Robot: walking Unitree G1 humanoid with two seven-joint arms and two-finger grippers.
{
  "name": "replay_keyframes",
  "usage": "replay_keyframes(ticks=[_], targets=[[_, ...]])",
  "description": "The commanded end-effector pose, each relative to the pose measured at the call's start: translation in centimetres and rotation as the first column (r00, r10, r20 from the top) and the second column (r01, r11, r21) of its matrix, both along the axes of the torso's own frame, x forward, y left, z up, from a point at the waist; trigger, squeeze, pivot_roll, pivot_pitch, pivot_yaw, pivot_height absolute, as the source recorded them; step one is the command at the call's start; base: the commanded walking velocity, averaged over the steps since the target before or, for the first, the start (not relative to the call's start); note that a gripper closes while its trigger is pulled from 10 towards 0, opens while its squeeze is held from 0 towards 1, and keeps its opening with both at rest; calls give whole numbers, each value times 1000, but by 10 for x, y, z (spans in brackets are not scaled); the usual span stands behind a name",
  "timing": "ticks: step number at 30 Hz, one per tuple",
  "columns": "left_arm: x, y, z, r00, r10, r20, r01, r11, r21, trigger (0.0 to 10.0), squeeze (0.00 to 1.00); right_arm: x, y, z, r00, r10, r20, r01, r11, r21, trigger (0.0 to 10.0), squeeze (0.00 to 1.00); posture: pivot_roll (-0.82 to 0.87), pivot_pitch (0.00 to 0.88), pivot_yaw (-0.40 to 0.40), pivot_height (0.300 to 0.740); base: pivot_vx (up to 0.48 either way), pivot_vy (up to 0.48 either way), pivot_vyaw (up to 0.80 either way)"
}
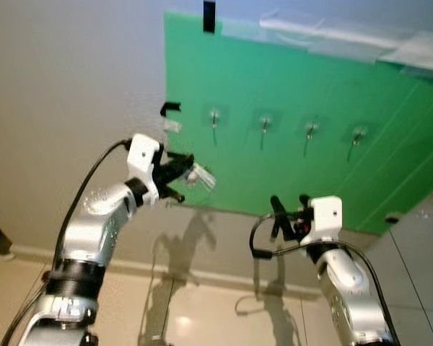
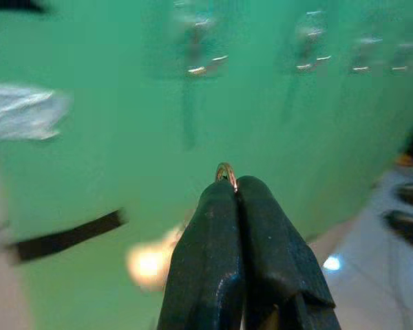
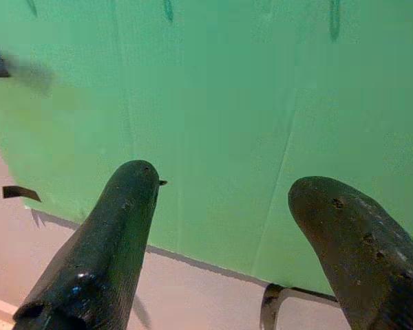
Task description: Hang keys on a hook
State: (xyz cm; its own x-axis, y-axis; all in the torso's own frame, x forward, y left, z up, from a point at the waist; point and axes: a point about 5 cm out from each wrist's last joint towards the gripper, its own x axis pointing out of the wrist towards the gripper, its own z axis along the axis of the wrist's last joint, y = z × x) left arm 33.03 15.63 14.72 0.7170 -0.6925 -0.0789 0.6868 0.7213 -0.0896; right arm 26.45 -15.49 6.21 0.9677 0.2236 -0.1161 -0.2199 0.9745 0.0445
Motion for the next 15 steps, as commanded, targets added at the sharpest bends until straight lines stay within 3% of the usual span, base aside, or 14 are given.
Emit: replay_keyframes(ticks=[1, 4, 7, 10, 15], targets=[[3, -3, 3, 997, -81, -9, 81, 996, -27, 10000, 0, -2, -1, -1, 1000, 2, -14, -3, 1000, -8, 10000, 0, 49, 0, -69, 740, 0, 0, 0], [6, -4, 6, 991, -132, -25, 131, 990, -53, 10000, 0, -3, -1, -2, 1000, 3, -17, -3, 1000, -9, 10000, 0, 41, 0, -66, 740, 0, 0, 0], [11, -7, 8, 960, -273, -70, 268, 961, -70, 10000, 0, -9, -2, -3, 1000, 1, -21, -2, 1000, -13, 10000, 0, 18, 0, -55, 740, 0, 0, 0], [12, -9, 10, 935, -343, -86, 337, 939, -72, 10000, 0, -11, -4, -4, 1000, -8, -22, 7, 1000, -16, 10000, 0, 4, 0, -48, 740, 0, 0, 0], [18, -8, 21, 926, -367, -94, 355, 927, -120, 10000, 0, -14, -7, -4, 999, -21, -25, 21, 1000, -17, 10000, 0, -10, 0, -42, 740, 0, 0, 0]])
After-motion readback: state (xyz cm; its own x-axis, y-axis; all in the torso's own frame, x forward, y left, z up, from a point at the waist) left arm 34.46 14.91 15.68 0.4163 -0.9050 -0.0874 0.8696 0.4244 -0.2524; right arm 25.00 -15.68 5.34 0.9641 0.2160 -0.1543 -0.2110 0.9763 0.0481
